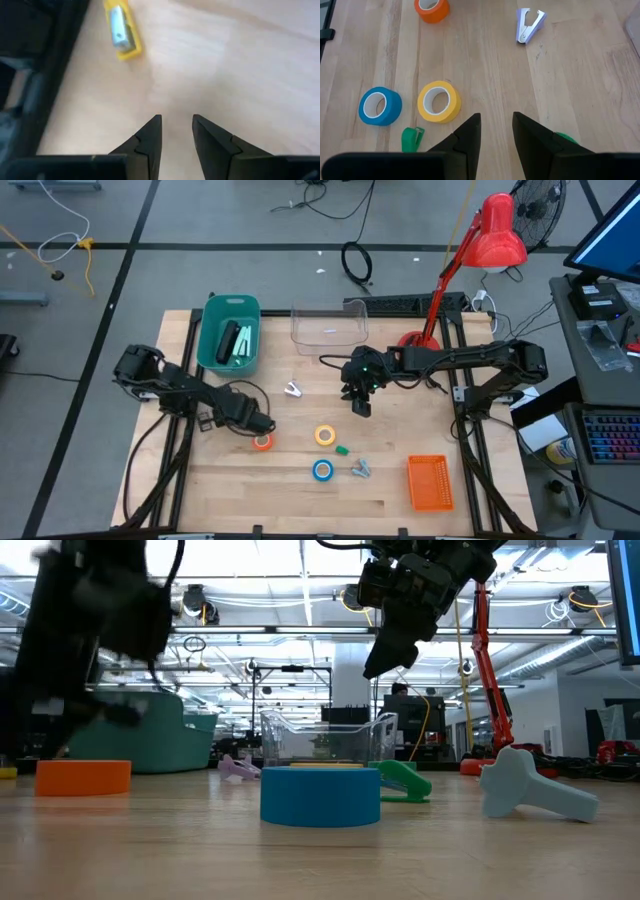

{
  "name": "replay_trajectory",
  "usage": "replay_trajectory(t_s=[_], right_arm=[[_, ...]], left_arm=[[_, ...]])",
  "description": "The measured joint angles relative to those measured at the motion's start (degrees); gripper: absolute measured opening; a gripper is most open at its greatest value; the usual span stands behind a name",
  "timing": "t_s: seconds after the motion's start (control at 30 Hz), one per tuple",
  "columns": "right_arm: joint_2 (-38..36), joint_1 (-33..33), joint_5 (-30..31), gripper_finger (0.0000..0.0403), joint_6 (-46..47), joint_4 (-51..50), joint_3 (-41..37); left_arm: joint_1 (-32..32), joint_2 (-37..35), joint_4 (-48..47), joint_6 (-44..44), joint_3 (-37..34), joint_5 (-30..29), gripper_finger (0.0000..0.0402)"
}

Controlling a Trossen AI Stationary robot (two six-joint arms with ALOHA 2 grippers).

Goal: Pick and place Stapler, Stapler remover, tape
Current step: Put the small yellow stapler into the green bin

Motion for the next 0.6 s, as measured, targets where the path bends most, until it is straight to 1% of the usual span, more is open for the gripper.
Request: replay_trajectory(t_s=[0.07,0.17,0.23,0.27,0.33,0.43,0.5,0.6], right_arm=[[-0.02,0.0,0.0,0.0104,-0.29,0.0,0.0],[0.0,0.0,0.02,0.0105,-0.63,-0.11,0.01],[-0.02,-0.02,0.02,0.0105,-0.69,-0.01,0.0],[0.0,0.0,0.02,0.0105,-0.93,-0.02,0.0],[0.0,-0.01,0.03,0.0105,-1.09,0.03,0.0],[-0.02,-0.02,0.04,0.0105,-1.11,0.16,0.0],[-0.01,-0.01,0.02,0.0105,-1.14,0.16,0.0],[-0.01,-0.01,0.02,0.0105,-1.14,-0.01,0.0]], left_arm=[[-0.76,-1.43,-7.64,-0.8,3.85,-2.59,0.0113],[-1.64,-3.34,-17.75,-5.35,9.21,-7.39,0.0113],[-1.65,-4.08,-22.58,-8.11,9.66,-8.46,0.0113],[-1.24,-4.51,-22.54,-8.23,9.06,-8.86,0.0113],[-0.03,-5.47,-18.77,-7.2,6.48,-8.82,0.0113],[1.87,-5.41,-14.53,-5.28,2.63,-6.06,0.0113],[2.54,-5.31,-10.79,-5.29,0.24,-5.45,0.0113],[3.33,-5.33,-8.08,-5.55,-3.08,-4.29,0.0113]])
